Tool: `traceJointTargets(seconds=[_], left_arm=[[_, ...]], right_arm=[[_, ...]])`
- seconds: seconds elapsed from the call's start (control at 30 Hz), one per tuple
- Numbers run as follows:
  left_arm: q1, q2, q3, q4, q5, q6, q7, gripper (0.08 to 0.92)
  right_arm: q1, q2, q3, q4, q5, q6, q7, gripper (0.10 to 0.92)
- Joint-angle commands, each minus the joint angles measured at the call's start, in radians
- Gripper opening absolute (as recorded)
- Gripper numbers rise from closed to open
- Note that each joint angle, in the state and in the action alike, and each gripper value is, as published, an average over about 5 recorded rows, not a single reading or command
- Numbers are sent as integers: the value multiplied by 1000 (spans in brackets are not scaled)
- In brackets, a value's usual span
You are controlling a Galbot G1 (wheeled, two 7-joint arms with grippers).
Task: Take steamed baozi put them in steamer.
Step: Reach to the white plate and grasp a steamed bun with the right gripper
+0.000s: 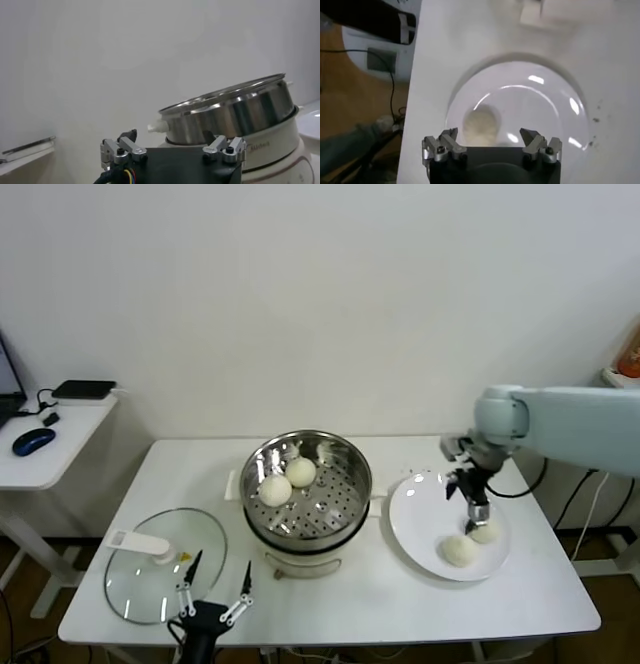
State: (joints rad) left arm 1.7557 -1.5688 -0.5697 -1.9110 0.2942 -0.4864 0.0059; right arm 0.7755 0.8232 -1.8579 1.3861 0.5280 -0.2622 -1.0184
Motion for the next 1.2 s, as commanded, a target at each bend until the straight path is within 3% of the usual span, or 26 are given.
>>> traceJointTargets(seconds=[0.03,0.47,0.87,1.2], left_arm=[[-1,-3,-4,10,3,-2,-1,823],[-6,-4,-15,26,0,-5,-2,823],[-12,-5,-16,23,-2,-3,-1,823],[-7,-6,-17,17,-2,-3,-1,823]], right_arm=[[-218,-52,92,-74,-135,14,12,823],[-335,4,196,-190,-178,29,35,823],[-334,16,197,-189,-168,27,26,821],[-315,21,185,-188,-169,31,23,688]])
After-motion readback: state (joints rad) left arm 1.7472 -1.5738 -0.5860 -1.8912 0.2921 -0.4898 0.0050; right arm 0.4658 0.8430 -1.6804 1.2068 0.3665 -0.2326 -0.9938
